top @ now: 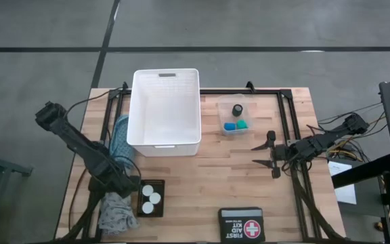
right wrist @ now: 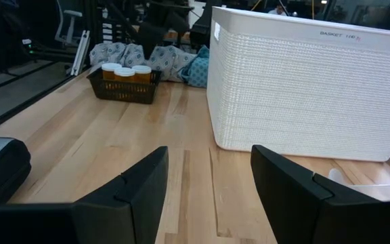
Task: Pick & place medical supplies in basket/bin
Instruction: Put the light gray patient gown into the white bin
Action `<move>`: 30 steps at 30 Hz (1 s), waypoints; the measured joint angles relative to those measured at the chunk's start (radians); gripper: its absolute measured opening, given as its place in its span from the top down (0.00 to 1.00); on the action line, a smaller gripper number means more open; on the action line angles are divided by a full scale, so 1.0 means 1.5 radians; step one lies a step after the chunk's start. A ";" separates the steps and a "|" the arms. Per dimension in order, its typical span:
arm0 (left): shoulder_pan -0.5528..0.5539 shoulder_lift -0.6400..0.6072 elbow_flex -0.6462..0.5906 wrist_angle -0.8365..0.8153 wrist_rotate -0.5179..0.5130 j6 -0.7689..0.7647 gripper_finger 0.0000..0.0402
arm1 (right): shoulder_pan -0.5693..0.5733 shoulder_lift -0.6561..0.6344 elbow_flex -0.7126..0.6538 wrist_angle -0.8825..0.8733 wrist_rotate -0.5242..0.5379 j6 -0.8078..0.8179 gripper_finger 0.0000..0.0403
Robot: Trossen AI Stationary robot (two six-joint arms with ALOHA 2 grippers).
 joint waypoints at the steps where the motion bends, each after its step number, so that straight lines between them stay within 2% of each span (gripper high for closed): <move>1: 0.000 0.000 -0.010 0.018 -0.006 0.000 0.08 | 0.000 0.000 0.000 0.000 0.000 0.000 0.49; 11: 0.000 0.000 -0.071 0.090 -0.025 0.016 0.07 | 0.000 0.000 0.000 0.000 0.000 0.000 0.49; 30: 0.001 -0.004 -0.229 0.244 0.067 0.019 0.08 | 0.000 0.000 0.000 0.000 0.000 0.000 0.49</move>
